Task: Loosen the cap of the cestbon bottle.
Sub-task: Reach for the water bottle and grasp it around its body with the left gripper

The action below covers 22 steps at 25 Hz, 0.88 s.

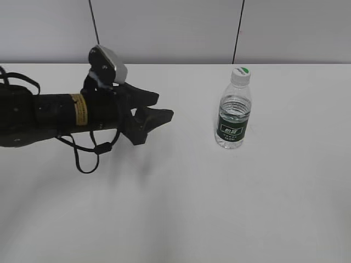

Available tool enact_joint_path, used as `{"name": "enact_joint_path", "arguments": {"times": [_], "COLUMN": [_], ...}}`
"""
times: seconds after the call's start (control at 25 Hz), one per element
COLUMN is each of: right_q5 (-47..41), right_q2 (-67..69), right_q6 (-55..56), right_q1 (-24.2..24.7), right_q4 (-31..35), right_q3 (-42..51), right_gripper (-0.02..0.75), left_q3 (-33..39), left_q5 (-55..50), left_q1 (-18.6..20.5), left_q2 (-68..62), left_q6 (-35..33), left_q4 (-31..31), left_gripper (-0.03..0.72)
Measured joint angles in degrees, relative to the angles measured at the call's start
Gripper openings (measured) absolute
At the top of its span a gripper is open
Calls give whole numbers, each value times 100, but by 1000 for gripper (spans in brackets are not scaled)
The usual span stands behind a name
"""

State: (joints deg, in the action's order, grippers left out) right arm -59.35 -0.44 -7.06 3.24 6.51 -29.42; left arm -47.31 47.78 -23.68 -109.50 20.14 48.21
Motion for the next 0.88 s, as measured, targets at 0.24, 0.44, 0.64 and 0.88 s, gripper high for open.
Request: {"name": "enact_joint_path", "arguments": {"times": [0.24,0.44,0.64,0.88], "right_q5": [0,0,0,0], "right_q2": [0,0,0,0], "right_q6": [0,0,0,0], "right_q1": [0,0,0,0], "right_q4": [0,0,0,0], "right_q3": [0,0,0,0], "right_gripper": [430,430,430,430], "left_q3": [-1070,-1888,-2455,-2514], "left_q5": [110,625,1068,1047], "left_q1": [0,30,68,68], "left_q2": [-917,-1590,-2054,-2138], "left_q6": [677,1427,1794,1841], "left_q4": [1183,2050,2511,2495], "left_gripper": [456,456,456,456]}}
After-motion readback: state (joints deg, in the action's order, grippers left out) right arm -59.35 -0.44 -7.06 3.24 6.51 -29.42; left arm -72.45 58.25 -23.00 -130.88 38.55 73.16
